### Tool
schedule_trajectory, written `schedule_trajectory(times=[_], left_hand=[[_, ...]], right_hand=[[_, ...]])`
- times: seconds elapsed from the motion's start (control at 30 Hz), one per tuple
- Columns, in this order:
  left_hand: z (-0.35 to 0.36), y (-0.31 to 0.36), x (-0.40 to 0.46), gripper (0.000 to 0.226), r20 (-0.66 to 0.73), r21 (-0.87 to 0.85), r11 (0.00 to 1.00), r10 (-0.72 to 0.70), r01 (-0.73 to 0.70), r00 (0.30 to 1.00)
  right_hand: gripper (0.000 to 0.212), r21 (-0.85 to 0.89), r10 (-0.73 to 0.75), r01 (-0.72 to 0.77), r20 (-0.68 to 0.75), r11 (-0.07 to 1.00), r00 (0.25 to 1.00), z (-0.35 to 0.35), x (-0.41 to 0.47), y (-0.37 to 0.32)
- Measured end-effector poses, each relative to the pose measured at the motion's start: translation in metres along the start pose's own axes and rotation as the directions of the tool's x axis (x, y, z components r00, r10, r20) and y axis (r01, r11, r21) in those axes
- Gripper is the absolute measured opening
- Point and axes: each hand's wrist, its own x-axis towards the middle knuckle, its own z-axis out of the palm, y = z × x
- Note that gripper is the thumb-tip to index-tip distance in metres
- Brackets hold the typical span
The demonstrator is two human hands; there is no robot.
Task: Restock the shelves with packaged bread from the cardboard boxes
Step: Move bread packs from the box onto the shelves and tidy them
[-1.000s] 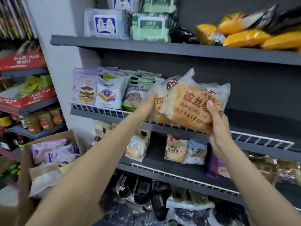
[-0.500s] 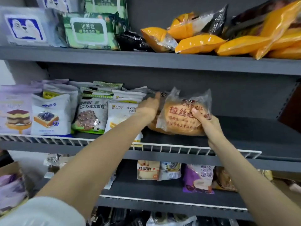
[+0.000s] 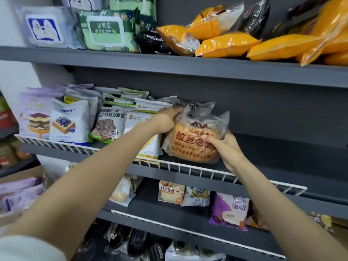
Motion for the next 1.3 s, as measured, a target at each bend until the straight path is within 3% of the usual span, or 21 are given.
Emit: schedule_trajectory(times=[0.07,0.13,0.2,0.27,0.37,0.47,0.57,0.67,0.73,0.83,0.97,1.1,1.2,1.3], left_hand=[[0.000,0.004,-0.008,0.039,-0.176,-0.428,0.904,-0.069,-0.013,0.982],[-0.001,0.009,-0.017,0.032,-0.198,-0.547,0.837,-0.130,0.001,0.972],[0.000,0.012,-0.022,0.031,-0.076,-0.409,0.912,-0.067,0.031,0.995],[0.001,0.011,-0.027,0.041,0.071,-0.155,0.988,-0.006,0.017,0.997],[-0.001,0.008,-0.031,0.059,0.110,0.323,0.941,0.066,-0.099,0.992],[-0.004,0.008,-0.034,0.058,0.116,0.438,0.892,0.063,-0.108,0.991],[0.003,0.009,-0.041,0.059,0.078,0.420,0.903,0.066,-0.093,0.995],[0.009,0.008,-0.055,0.053,-0.054,0.371,0.925,0.105,-0.078,0.993],[0.008,0.003,-0.068,0.051,-0.127,0.320,0.946,0.100,-0.055,0.987],[0.002,-0.017,-0.092,0.040,-0.278,0.169,0.985,0.066,-0.019,0.958],[-0.015,-0.071,-0.134,0.028,-0.441,0.042,0.996,-0.056,0.083,0.896],[-0.025,-0.156,-0.189,0.020,-0.408,0.057,0.947,-0.268,0.317,0.873],[-0.035,-0.243,-0.241,0.023,-0.281,0.018,0.850,-0.501,0.527,0.818],[-0.040,-0.332,-0.293,0.024,-0.184,0.000,0.762,-0.636,0.647,0.749]], right_hand=[[0.060,-0.096,-0.011,0.012,0.003,0.995,1.000,0.004,-0.002,0.001],[0.083,-0.286,-0.086,0.082,-0.003,0.955,0.996,0.012,-0.006,0.001],[0.101,-0.498,-0.238,0.211,0.010,0.841,0.971,0.020,-0.011,0.002],[0.108,-0.714,-0.379,0.286,0.030,0.640,0.925,0.024,-0.014,0.001],[0.099,-0.874,-0.522,0.356,0.145,0.330,0.840,0.025,-0.013,-0.005],[0.074,-0.926,-0.467,0.377,0.319,0.032,0.825,0.026,-0.013,-0.013],[0.073,-0.939,-0.375,0.338,0.337,-0.065,0.864,0.033,-0.016,-0.023],[0.071,-0.947,-0.310,0.313,0.319,-0.069,0.896,0.043,-0.022,-0.033],[0.059,-0.930,-0.342,0.364,0.356,-0.043,0.870,0.054,-0.029,-0.035],[0.047,-0.871,-0.417,0.480,0.401,0.103,0.816,0.080,-0.044,-0.032],[0.037,-0.758,-0.405,0.577,0.445,0.303,0.798,0.141,-0.064,-0.023],[0.023,-0.624,-0.293,0.629,0.562,0.464,0.774,0.226,-0.076,-0.006],[0.021,-0.586,-0.192,0.642,0.647,0.494,0.738,0.316,-0.085,0.022],[0.018,-0.567,-0.089,0.627,0.700,0.534,0.709,0.408,-0.093,0.060]])
